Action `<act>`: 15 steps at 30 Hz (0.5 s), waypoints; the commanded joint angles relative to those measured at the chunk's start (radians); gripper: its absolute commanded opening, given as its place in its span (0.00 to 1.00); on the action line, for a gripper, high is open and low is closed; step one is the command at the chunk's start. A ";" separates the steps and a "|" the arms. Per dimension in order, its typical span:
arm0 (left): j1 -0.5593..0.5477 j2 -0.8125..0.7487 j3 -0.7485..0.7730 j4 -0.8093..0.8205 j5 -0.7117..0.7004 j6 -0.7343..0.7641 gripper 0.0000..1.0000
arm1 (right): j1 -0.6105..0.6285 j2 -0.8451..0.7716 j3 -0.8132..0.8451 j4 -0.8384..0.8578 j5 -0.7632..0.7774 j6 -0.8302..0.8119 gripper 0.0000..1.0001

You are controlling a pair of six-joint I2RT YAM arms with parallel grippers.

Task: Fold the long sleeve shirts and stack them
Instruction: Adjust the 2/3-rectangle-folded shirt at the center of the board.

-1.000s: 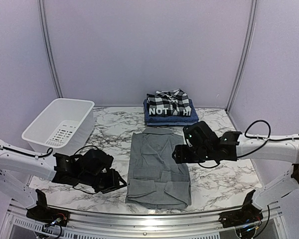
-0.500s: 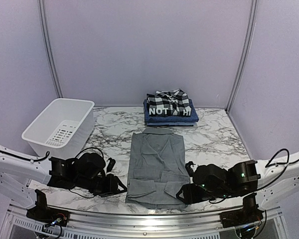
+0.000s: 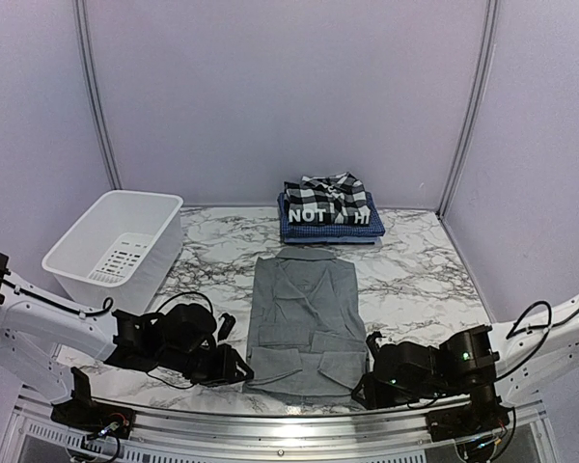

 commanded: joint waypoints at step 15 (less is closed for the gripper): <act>-0.021 0.032 0.055 0.046 0.008 -0.010 0.00 | 0.031 -0.002 0.024 0.041 0.065 0.057 0.11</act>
